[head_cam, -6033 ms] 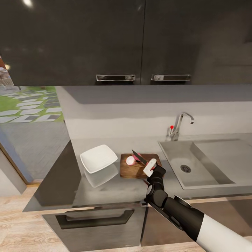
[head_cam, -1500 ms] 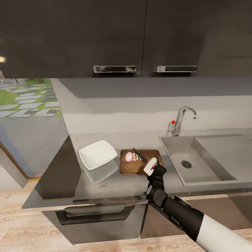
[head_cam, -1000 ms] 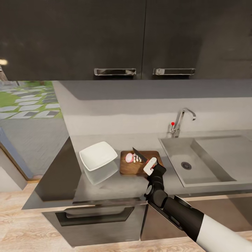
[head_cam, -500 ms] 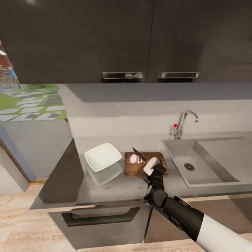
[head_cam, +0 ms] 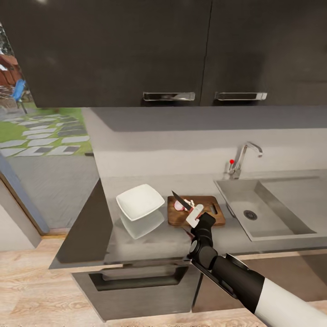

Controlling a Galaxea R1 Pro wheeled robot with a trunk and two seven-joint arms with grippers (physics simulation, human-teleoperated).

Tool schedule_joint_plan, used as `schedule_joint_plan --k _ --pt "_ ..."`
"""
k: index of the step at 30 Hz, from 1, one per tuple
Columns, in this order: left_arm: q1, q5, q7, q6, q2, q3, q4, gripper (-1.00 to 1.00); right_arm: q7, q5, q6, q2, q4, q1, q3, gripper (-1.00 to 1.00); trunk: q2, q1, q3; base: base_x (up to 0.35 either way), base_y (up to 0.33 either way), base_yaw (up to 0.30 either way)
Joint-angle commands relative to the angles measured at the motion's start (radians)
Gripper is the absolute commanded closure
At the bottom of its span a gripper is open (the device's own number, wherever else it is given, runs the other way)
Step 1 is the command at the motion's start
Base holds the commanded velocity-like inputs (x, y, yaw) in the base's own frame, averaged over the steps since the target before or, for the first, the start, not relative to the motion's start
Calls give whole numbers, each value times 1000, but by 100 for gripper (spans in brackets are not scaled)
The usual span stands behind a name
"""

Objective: In the kitchen, take the Vidalia onion out of the sink, dice it on the chopping board with the paring knife, put the diced onion into the bowl on the countertop, then place both the paring knife and the chopping board into the sink.

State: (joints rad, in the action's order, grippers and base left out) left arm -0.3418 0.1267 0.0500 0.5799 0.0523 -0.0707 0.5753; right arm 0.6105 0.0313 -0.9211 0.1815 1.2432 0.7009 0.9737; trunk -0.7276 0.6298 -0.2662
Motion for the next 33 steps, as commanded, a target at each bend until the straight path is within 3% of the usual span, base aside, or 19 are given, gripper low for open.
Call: schedule_joint_plan --k 1,10,20,33 --pt "0 8 5 1 1 -7 2 -100 6 2 -7 0 1 2 4 100 -1 0 -3 41 -28 0" --pt "0 8 5 0 0 -7 2 -100 6 2 -7 1 1 2 3 100 -1 0 -18 69 -97 0" --pt "0 8 5 0 1 -7 0 -100 6 2 -5 1 1 2 3 100 -1 0 -18 0 0 0" --pt "0 8 5 1 1 -7 0 -100 6 2 -1 1 8 2 0 100 -1 0 1 0 0 -61"
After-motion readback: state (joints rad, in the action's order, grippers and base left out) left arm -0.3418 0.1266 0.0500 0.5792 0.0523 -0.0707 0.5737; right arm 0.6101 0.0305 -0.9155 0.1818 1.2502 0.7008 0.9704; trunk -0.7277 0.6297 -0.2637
